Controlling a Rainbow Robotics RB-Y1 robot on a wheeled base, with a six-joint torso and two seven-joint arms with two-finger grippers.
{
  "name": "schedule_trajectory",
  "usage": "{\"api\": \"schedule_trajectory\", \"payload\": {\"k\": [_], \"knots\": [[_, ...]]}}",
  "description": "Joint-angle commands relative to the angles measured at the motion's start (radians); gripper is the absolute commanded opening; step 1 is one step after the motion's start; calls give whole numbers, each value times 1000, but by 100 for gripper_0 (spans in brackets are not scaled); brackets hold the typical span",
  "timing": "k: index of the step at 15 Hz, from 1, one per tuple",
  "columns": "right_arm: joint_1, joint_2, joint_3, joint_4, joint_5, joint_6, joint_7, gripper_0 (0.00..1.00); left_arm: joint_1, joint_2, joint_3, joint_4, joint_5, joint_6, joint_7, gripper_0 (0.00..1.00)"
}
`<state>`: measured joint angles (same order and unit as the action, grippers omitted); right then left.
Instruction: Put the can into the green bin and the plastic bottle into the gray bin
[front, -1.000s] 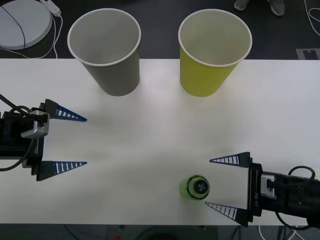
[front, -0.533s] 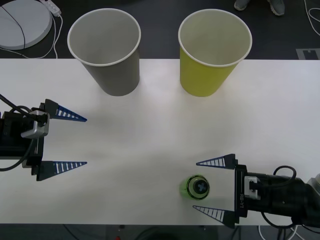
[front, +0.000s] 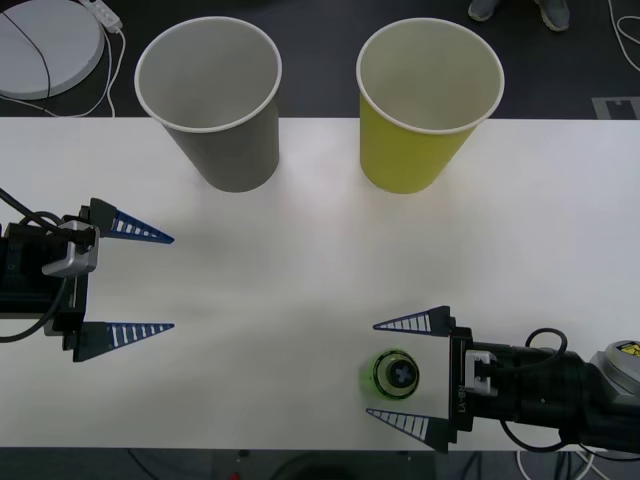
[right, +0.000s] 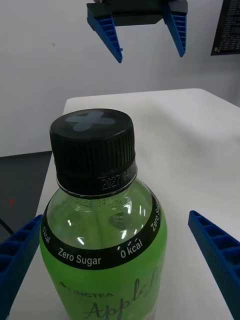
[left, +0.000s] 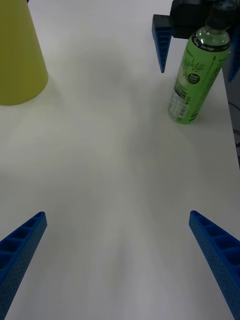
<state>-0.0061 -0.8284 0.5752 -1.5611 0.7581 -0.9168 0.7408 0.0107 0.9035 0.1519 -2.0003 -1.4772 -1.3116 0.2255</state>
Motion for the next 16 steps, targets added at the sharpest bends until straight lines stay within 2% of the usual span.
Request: {"api": "schedule_trajectory", "payload": {"k": [1, 2, 3, 4, 12, 16], "knots": [[1, 0, 0, -1, 1, -1, 5, 63, 0, 0, 0, 0, 0, 0, 0, 100], [1, 0, 2, 1, 0, -1, 6, 39, 0, 0, 0, 0, 0, 0, 0, 100], [0, 0, 3, -1, 0, -1, 8, 10, 0, 0, 0, 0, 0, 0, 0, 100], [0, 0, 5, -1, 1, -2, 8, 0, 0, 0, 0, 0, 0, 0, 0, 100], [1, -5, 2, 1, -10, -19, 12, 0, 0, 0, 0, 0, 0, 0, 0, 100], [24, -18, -48, -30, -14, -34, -1, 0, 0, 0, 0, 0, 0, 0, 0, 100]]}}
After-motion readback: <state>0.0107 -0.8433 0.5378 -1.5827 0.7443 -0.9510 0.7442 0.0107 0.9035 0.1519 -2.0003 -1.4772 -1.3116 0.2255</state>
